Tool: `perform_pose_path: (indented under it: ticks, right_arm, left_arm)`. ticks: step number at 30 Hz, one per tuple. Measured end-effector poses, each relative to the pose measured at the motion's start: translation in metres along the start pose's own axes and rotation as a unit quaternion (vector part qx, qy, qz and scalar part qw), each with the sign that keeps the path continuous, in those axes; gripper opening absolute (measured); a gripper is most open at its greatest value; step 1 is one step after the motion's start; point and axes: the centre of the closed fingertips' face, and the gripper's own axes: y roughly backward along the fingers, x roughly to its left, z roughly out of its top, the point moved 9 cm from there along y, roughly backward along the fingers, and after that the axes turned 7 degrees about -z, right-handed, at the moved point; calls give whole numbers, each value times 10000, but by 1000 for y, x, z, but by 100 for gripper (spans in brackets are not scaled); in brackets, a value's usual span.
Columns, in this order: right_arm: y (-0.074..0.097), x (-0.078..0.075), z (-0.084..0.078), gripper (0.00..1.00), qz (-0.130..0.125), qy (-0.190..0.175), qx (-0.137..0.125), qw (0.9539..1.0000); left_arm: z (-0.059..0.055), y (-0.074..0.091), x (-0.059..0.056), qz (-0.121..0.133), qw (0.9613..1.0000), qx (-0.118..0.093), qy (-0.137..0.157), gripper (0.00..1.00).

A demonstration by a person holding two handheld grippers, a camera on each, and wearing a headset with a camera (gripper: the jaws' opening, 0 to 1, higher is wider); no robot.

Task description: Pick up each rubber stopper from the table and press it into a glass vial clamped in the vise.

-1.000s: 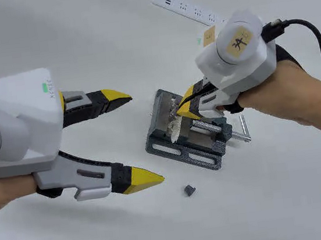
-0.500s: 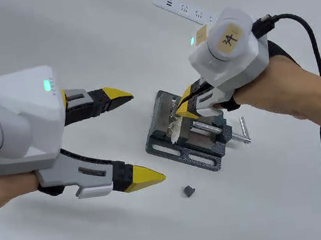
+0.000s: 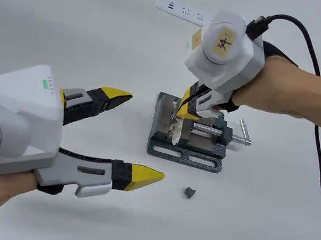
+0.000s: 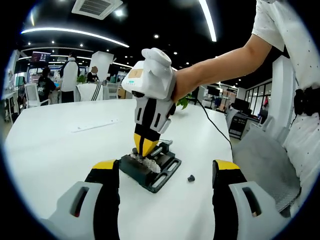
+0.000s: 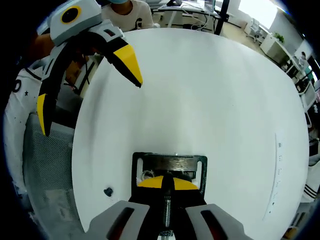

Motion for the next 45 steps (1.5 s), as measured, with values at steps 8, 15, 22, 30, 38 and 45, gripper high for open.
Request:
perform_pose_path:
  ticks: [8,15,22,30,38,45]
  right_arm:
    - [1,2,2,0,-124,271,-39,9995]
    - [2,0,-2,0,-96,-4,-209,9997]
    - [3,4,-11,0,-230,-198,-572,9979]
    - [3,5,-13,0,-355,-414,-768,9956]
    - [3,6,-14,0,-377,-430,-807,9951]
    - [8,7,-14,2,-443,-535,-921,9933]
  left_arm:
    - [1,0,-3,-6,10000,15,-23,74]
    - [1,1,-6,-40,9999,95,-65,75]
    - [2,5,-6,-24,9998,157,-83,75]
    - [4,7,-8,-19,9997,204,-108,75]
    - [4,10,-9,0,9996,253,-110,74]
    - [6,12,-9,25,9995,281,-132,75]
